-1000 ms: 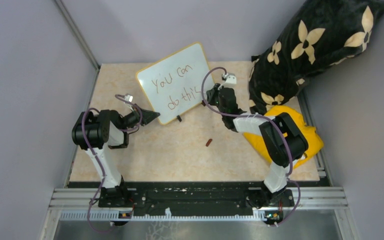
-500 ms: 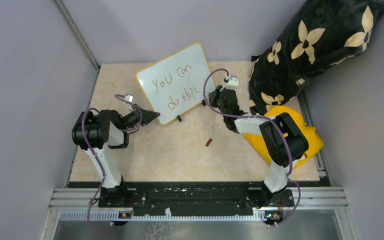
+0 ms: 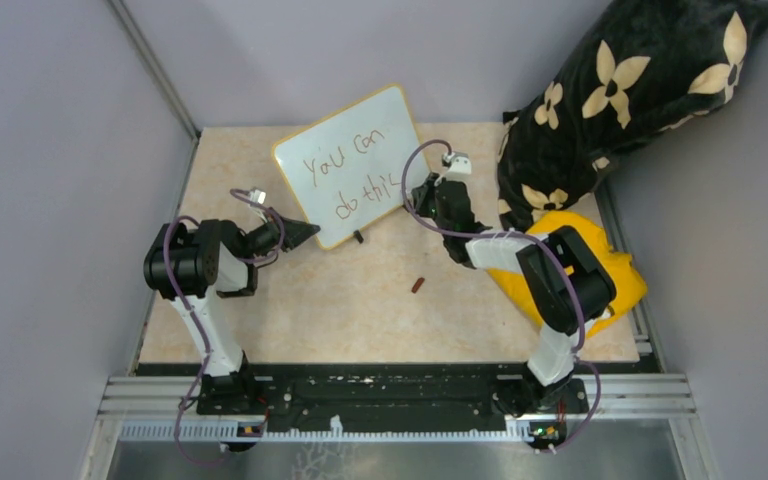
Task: Write a sentence on the whiteboard
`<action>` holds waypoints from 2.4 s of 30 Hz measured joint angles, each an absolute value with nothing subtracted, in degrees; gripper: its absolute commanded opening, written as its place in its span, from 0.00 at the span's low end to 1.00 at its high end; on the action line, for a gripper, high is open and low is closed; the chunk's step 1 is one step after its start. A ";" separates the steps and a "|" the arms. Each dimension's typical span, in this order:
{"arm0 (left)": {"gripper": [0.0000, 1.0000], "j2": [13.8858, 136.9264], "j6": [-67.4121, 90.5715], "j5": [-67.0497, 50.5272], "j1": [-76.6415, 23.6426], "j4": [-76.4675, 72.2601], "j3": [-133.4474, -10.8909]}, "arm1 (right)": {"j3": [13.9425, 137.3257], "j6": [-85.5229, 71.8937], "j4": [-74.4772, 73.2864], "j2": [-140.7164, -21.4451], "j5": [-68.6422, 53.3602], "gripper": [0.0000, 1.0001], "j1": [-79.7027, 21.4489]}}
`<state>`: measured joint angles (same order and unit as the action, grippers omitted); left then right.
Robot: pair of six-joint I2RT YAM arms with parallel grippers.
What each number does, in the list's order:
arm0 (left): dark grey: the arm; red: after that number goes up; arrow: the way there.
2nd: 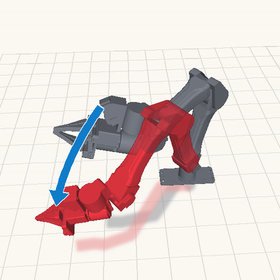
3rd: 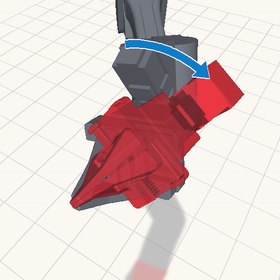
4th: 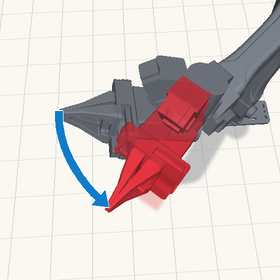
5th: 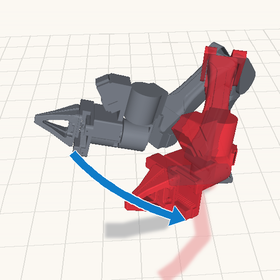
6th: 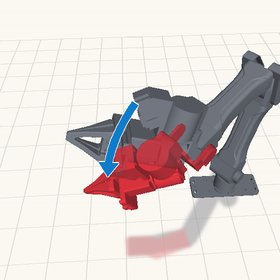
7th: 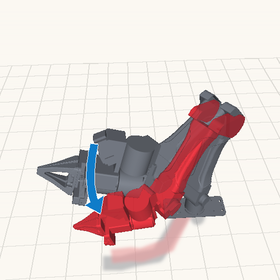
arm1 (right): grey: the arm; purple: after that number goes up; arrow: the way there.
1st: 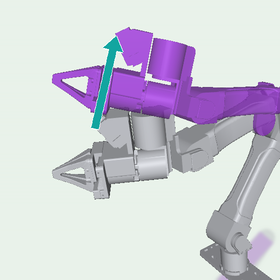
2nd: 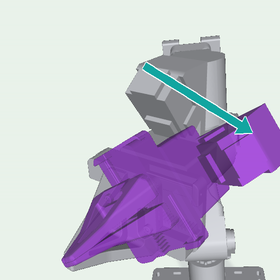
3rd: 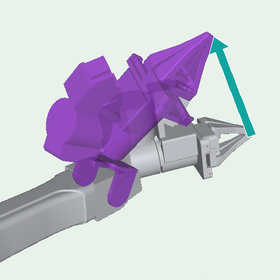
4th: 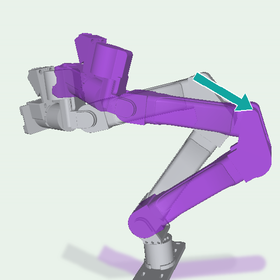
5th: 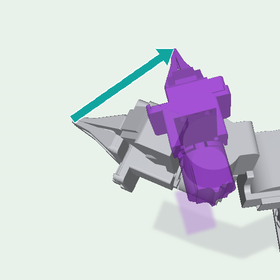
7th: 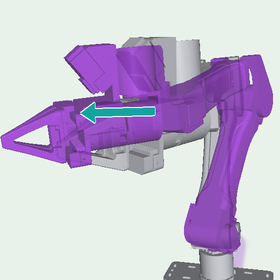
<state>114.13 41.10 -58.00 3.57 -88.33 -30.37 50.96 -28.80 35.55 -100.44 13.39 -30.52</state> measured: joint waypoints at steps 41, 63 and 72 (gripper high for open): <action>0.00 114.26 41.12 -58.11 3.57 -88.33 -30.65 | 49.58 -31.27 35.57 -97.58 15.18 0.00 -28.56; 0.00 114.28 41.12 -58.13 3.57 -88.33 -30.70 | 51.88 -31.33 37.21 -101.01 15.16 0.00 -27.55; 0.00 114.28 41.12 -58.15 3.57 -88.33 -30.70 | 52.53 -31.33 37.17 -102.63 14.92 0.00 -27.49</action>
